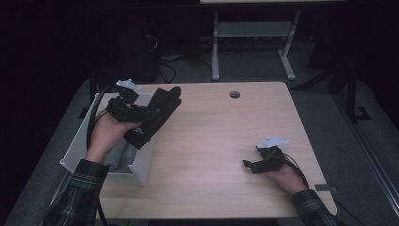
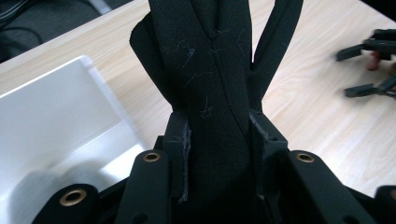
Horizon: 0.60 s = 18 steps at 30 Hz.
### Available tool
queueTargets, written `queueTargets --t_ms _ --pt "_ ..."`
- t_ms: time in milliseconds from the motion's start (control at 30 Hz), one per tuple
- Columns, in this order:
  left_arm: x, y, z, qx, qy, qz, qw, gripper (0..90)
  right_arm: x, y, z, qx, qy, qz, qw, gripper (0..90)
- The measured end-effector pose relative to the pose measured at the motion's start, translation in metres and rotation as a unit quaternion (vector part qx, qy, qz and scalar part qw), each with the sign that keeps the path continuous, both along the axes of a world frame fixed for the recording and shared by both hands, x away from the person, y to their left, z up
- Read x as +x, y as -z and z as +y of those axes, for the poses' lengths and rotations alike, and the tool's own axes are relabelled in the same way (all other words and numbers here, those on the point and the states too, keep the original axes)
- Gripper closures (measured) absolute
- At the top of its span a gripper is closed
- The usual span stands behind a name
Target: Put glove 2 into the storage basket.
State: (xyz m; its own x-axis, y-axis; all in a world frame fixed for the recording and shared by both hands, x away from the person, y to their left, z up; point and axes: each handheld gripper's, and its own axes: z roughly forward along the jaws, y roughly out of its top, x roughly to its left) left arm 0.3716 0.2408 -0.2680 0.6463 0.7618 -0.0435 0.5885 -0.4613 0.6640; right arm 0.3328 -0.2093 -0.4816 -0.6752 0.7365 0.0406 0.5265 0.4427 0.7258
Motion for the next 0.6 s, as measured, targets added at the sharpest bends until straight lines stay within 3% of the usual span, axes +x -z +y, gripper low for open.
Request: queueTargets --t_ms 200,367,600 --pt "0.001 0.001 0.031 0.001 -0.040 0.003 0.9992 64.3 0.000 0.000 0.000 0.000 0.000 -0.001 1.0000 16.0" --pt "0.000 0.004 0.056 0.002 -0.076 0.004 0.9971 64.3 0.000 0.000 0.000 0.000 0.000 -0.001 1.0000 15.9" --pt "-0.001 0.020 0.088 0.005 -0.126 0.019 0.9918 64.2 0.000 0.000 0.000 -0.001 0.000 -0.001 1.0000 15.9"
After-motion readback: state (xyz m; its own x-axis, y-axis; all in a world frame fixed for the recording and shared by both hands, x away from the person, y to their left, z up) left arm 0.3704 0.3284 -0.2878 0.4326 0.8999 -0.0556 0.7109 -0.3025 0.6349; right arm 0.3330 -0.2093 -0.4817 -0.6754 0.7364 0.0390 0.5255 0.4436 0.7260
